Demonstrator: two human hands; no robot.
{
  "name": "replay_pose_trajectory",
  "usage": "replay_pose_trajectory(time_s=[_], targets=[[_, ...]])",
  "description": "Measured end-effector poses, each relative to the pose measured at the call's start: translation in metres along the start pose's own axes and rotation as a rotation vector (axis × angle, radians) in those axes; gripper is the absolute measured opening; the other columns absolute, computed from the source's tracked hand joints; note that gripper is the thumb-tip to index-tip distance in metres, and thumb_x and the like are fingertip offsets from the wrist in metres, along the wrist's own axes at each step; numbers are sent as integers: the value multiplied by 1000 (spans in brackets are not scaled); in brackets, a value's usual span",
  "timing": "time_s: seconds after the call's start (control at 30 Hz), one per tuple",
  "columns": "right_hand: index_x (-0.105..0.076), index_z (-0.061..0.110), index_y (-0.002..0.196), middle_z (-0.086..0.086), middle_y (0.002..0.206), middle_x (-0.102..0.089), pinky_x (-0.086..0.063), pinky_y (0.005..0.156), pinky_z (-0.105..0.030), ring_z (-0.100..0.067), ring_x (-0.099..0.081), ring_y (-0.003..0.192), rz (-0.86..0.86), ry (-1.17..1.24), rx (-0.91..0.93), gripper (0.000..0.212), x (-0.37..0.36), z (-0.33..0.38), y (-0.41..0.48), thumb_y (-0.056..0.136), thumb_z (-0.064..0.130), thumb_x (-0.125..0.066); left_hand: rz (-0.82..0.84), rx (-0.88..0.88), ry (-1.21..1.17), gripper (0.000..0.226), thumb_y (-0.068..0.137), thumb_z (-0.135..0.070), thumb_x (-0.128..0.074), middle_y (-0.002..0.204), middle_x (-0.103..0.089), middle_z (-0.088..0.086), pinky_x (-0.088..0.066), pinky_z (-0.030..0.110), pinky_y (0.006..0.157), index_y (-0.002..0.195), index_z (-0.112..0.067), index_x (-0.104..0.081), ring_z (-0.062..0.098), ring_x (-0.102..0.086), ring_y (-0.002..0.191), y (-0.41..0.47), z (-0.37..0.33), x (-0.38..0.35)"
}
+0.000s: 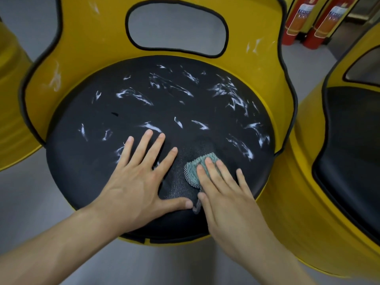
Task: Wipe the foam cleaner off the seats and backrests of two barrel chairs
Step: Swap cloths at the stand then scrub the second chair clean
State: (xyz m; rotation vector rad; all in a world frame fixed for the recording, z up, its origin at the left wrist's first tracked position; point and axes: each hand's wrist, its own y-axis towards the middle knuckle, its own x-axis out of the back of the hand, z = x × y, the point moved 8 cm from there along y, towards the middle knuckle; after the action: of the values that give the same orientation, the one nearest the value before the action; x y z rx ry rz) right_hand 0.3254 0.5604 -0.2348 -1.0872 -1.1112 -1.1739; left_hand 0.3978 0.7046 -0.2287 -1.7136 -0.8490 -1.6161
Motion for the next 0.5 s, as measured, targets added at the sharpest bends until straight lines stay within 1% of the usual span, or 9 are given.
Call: replay_pose_trajectory(time_s=[0.07, 0.1, 0.17, 0.27, 0.3, 0.37, 0.4, 0.47, 0.5], targets=[[-11, 26, 161, 7, 169, -4, -1, 125, -46, -12, 5, 155, 50, 1, -6, 64, 1, -5, 22, 100, 43, -3, 1, 3, 3, 117, 74, -102, -16, 170, -7, 10, 5, 55, 125, 161, -24, -25, 27, 13, 157, 0, 0, 1], [-7, 26, 162, 7, 169, 0, 2, 125, -47, -12, 8, 154, 52, -13, -10, 65, 2, -8, 32, 99, 44, 0, 0, 6, 4, 117, 74, -102, -15, 170, -6, 10, 6, 54, 125, 161, -25, -23, 27, 14, 157, 0, 0, 1], [-14, 22, 161, 3, 169, -8, -4, 125, -49, -16, 0, 155, 17, -26, -25, 67, 5, -9, 42, 99, 43, -1, 3, 13, 1, 118, 73, -103, -14, 170, -4, 9, 8, 54, 125, 161, -26, -21, 26, 17, 156, 0, 0, 1], [-40, 13, 153, -5, 161, -35, -30, 119, -52, -24, -29, 150, -46, -31, -21, 60, -1, -1, 13, 103, 37, -17, 11, 11, -6, 117, 73, -102, -16, 170, -5, 9, 4, 56, 125, 161, -25, -22, 27, 16, 156, -1, 0, 1], [-45, 12, 150, -6, 158, -41, -33, 116, -52, -25, -36, 147, -61, -32, -9, 58, -3, 3, -2, 105, 37, -17, 14, 12, -6, 117, 73, -103, -16, 170, -5, 10, 3, 57, 125, 162, -25, -22, 27, 15, 156, -1, 1, 1], [-49, 13, 148, -5, 156, -44, -29, 111, -50, -25, -40, 144, -58, -35, 6, 61, -7, 6, -23, 107, 37, -11, 17, 11, -2, 119, 72, -103, -13, 170, -1, 9, 5, 56, 125, 162, -26, -17, 27, 19, 156, -1, 0, 1], [-49, 15, 148, -4, 156, -44, -27, 111, -49, -24, -40, 144, -48, -35, 9, 60, -7, 4, -25, 107, 37, -11, 14, 10, -3, 119, 71, -104, -12, 170, 1, 8, 7, 55, 125, 162, -27, -15, 26, 20, 155, 0, 0, 1], [-44, 17, 151, -1, 158, -40, -26, 117, -49, -21, -35, 147, -41, -37, 11, 57, -4, 0, -12, 106, 38, -18, 7, 7, -18, 118, 72, -103, -14, 170, -1, 9, 8, 54, 125, 162, -26, -18, 26, 19, 156, 0, 1, 1], [-38, 18, 154, 0, 161, -34, -25, 121, -50, -20, -28, 150, -28, -34, 4, 58, -1, -2, 0, 104, 38, -18, 8, 9, -20, 118, 73, -103, -15, 170, -2, 9, 8, 54, 125, 162, -26, -19, 27, 18, 156, 0, 1, 1]])
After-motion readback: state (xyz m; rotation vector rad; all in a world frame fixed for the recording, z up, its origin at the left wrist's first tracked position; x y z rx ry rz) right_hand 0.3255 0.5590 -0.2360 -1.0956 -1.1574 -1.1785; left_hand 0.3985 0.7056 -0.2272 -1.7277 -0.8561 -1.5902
